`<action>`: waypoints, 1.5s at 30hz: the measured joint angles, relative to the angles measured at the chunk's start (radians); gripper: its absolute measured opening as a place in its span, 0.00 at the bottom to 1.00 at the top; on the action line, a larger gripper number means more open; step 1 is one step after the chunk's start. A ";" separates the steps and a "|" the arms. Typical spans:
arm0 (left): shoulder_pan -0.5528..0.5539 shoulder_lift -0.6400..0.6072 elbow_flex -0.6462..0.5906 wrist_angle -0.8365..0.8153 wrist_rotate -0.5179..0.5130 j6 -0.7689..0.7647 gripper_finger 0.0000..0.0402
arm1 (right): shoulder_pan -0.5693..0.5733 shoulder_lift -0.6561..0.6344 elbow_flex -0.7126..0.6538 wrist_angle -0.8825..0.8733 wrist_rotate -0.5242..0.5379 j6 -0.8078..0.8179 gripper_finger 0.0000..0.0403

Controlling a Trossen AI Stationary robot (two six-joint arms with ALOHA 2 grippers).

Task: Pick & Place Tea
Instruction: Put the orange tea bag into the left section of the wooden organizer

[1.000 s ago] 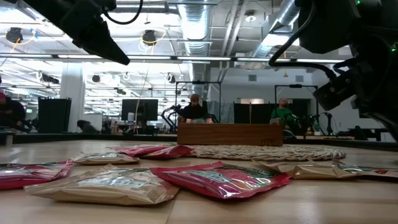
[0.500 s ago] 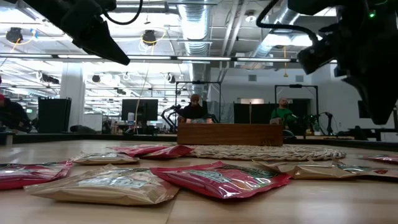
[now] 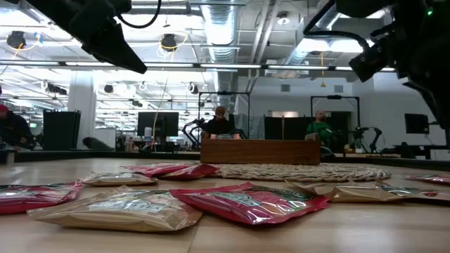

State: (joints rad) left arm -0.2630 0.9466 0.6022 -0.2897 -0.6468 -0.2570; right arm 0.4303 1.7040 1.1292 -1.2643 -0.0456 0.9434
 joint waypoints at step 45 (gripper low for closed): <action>0.000 0.003 0.000 0.037 0.098 -0.001 0.25 | 0.058 -0.210 -0.201 0.224 0.109 0.008 0.00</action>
State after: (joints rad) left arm -0.2627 0.9497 0.6022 -0.2527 -0.5491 -0.2584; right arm 0.4883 1.4937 0.9278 -1.0399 0.0633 0.9516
